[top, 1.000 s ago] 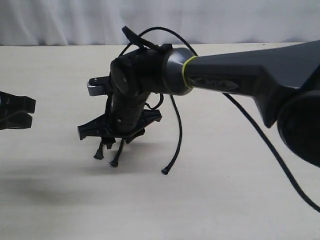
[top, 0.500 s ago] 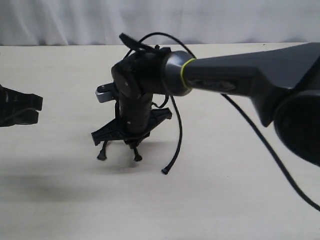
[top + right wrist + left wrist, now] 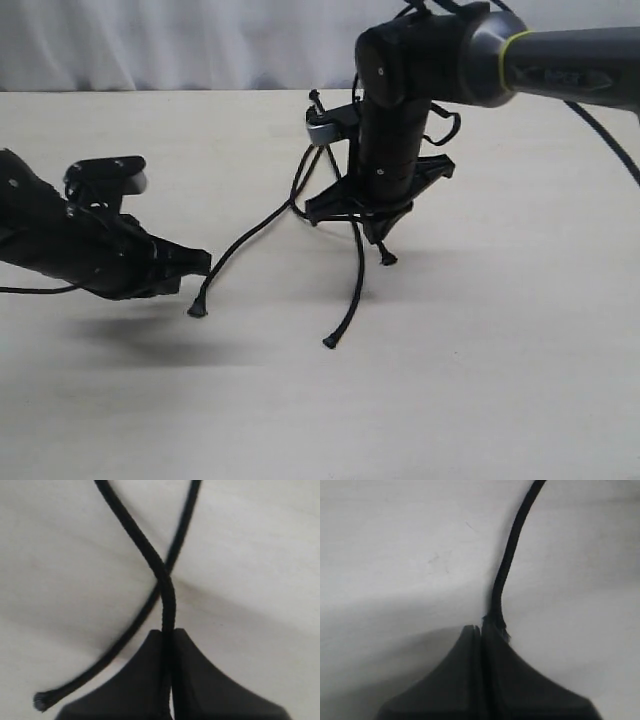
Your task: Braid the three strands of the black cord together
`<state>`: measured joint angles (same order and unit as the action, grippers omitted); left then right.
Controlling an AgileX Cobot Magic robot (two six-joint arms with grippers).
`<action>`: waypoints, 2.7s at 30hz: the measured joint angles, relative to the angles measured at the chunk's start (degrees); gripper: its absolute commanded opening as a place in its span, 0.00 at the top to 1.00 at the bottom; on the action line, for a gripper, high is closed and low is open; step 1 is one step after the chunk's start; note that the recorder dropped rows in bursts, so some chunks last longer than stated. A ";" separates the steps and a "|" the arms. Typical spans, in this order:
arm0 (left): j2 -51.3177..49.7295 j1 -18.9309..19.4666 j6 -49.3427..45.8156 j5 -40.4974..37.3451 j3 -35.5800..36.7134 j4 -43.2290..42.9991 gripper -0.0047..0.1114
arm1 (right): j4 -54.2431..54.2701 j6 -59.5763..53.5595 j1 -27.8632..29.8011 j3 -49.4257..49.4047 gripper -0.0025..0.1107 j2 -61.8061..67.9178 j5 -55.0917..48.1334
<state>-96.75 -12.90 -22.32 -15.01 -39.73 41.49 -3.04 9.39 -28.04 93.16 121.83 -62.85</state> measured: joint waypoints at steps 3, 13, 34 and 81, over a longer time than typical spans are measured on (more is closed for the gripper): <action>-3.14 -3.29 0.00 3.88 0.00 1.03 0.96 | -0.10 -0.24 2.02 -2.88 0.94 0.00 1.73; -5.13 -5.98 0.00 7.00 -1.98 2.44 0.96 | 8.18 -0.68 2.87 -13.01 0.89 0.83 11.18; -0.73 -3.81 0.00 3.96 -1.96 -1.16 0.96 | 16.88 0.49 -1.48 -10.29 0.65 -2.71 11.07; 7.23 3.57 -0.21 -3.28 -1.96 -7.77 0.96 | 17.97 16.57 -12.34 -5.48 0.94 1.43 29.75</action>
<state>-89.51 -9.33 -22.53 -18.28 -41.69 33.72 14.93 25.96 -40.39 87.68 123.26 -33.11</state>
